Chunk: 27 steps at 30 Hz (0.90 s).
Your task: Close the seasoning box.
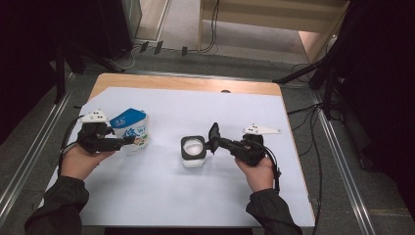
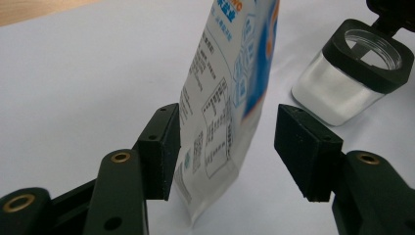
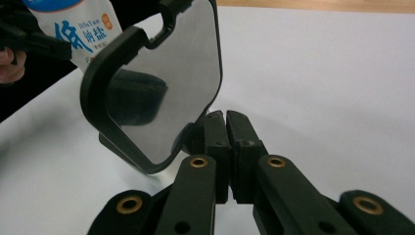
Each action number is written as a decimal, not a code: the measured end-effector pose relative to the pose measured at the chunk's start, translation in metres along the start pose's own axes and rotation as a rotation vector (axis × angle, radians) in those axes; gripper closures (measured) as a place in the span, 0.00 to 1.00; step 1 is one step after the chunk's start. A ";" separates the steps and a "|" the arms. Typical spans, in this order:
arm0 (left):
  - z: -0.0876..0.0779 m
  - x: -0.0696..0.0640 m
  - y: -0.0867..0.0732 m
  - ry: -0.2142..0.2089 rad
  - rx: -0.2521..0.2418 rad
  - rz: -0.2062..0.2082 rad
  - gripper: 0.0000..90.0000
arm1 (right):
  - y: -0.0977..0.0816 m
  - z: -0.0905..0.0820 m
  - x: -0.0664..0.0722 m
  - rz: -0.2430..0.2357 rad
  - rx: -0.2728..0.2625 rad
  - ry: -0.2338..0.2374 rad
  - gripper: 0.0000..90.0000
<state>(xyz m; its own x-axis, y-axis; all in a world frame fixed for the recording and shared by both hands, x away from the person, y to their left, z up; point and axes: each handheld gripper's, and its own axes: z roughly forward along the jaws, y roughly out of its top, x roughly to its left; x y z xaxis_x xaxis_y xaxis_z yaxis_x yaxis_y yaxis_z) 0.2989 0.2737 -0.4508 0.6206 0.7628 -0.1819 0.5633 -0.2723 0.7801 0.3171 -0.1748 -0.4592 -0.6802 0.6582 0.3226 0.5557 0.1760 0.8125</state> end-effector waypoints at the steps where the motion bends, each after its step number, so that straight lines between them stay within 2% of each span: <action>1: 0.000 -0.001 -0.002 -0.002 -0.002 -0.006 0.48 | 0.001 0.001 0.001 0.003 -0.003 0.001 0.99; 4: -0.002 -0.002 -0.010 0.003 -0.001 -0.011 0.46 | 0.003 0.002 0.003 0.018 -0.021 0.018 0.99; 5: -0.002 -0.001 -0.014 -0.011 0.004 -0.021 0.45 | 0.004 0.003 0.004 0.016 -0.022 0.022 0.99; 8: -0.001 -0.001 -0.021 -0.006 0.029 -0.033 0.44 | 0.007 0.005 0.008 0.010 -0.027 0.032 0.99; 9: -0.002 -0.001 -0.024 -0.002 0.041 -0.032 0.44 | 0.007 0.006 0.009 0.008 -0.023 0.023 0.99; 15: -0.004 -0.003 -0.031 0.002 0.038 -0.050 0.43 | 0.010 0.008 0.010 0.007 -0.034 0.033 0.99; 17: -0.005 -0.005 -0.033 0.004 0.037 -0.051 0.43 | 0.010 0.009 0.012 0.013 -0.034 0.044 0.99; 22: -0.007 -0.009 -0.037 -0.003 0.033 -0.049 0.43 | 0.010 0.014 0.017 -0.008 -0.040 0.049 0.99; 27: -0.009 -0.008 -0.039 -0.001 0.022 -0.052 0.43 | 0.012 0.015 0.019 -0.008 -0.055 0.057 0.99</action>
<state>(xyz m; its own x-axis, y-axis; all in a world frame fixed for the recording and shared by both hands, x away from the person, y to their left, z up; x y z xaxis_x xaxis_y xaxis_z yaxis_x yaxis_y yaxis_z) 0.2673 0.2838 -0.4739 0.5908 0.7754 -0.2228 0.6068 -0.2450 0.7562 0.3179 -0.1490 -0.4503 -0.7116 0.6137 0.3422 0.5242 0.1394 0.8401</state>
